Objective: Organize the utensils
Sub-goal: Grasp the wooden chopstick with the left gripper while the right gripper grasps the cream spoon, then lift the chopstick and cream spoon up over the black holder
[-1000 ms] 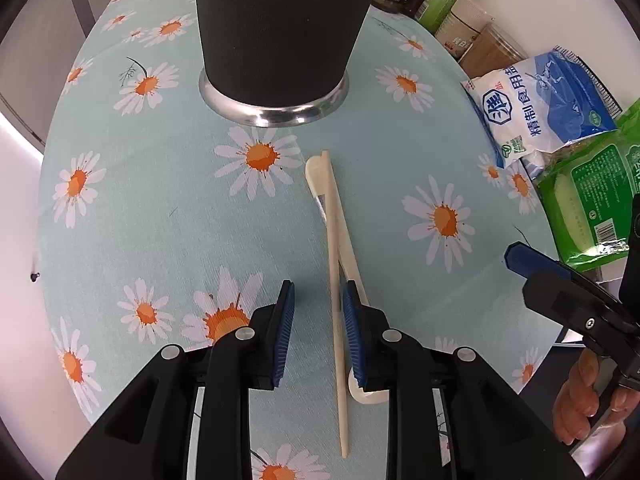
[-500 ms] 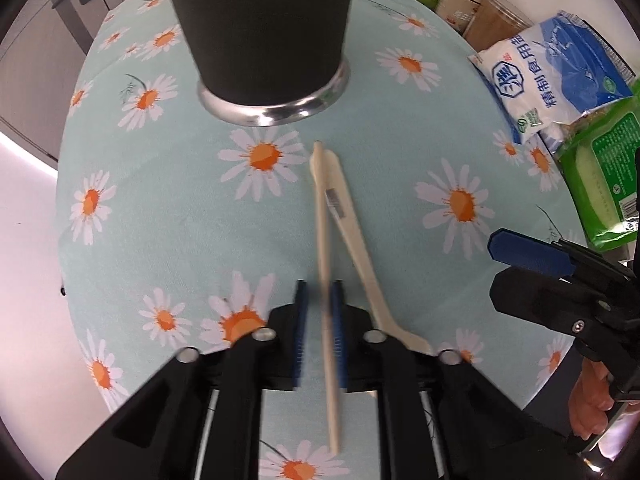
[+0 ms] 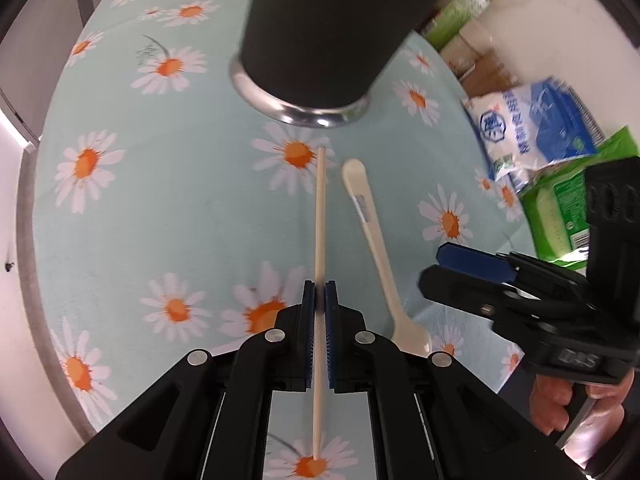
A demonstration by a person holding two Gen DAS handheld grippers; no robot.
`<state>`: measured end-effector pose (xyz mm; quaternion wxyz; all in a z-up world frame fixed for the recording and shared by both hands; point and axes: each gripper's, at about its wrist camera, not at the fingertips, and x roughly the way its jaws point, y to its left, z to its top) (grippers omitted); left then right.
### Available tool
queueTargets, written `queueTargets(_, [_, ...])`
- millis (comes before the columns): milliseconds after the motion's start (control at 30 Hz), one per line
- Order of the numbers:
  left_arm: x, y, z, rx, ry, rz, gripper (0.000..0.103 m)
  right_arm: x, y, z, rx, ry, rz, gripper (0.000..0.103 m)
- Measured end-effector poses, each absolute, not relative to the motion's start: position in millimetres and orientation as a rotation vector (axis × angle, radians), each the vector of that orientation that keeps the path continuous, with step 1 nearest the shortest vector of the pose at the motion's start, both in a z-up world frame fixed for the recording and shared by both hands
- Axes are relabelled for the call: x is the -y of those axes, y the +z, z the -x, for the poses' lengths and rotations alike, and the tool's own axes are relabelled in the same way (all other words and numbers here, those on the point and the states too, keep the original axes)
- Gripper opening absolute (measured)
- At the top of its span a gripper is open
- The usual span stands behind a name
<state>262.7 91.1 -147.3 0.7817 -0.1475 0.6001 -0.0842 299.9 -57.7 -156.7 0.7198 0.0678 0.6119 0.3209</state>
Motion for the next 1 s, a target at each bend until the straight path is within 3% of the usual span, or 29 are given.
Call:
queueTargets(133, [-108.3,-139.2,-250.8,-1.26,-0.21,0.348,0.004,30.4,-157.3,-312.4,-1.472,0.638,-0.053,0.049])
queueTargets(333, [-141.8,-133.8,-235.4,-1.221,-0.248,0.373,0.004,-5.0,-156.8,-318.4,-1.571,0.523,0.116,0.036])
queueTargets(600, [-171.6,-138.9,-233.4,-1.164,-0.321,0.452,0.004,-46.6,-164.5,-318.4,-1.633,0.377,0.3,0.033])
queueTargets(833, [-178.8,-141.5,-239.3,-1.158,-0.414,0.488,0.004,-88.7,-169.9,-313.7,-1.641,0.328,0.366,0.01])
queueTargets(1000, [-187.6,-139.3,-244.6,-1.151,-0.436,0.488,0.004,-88.5,-169.6,-321.8,-1.652,0.312,0.326,0.009])
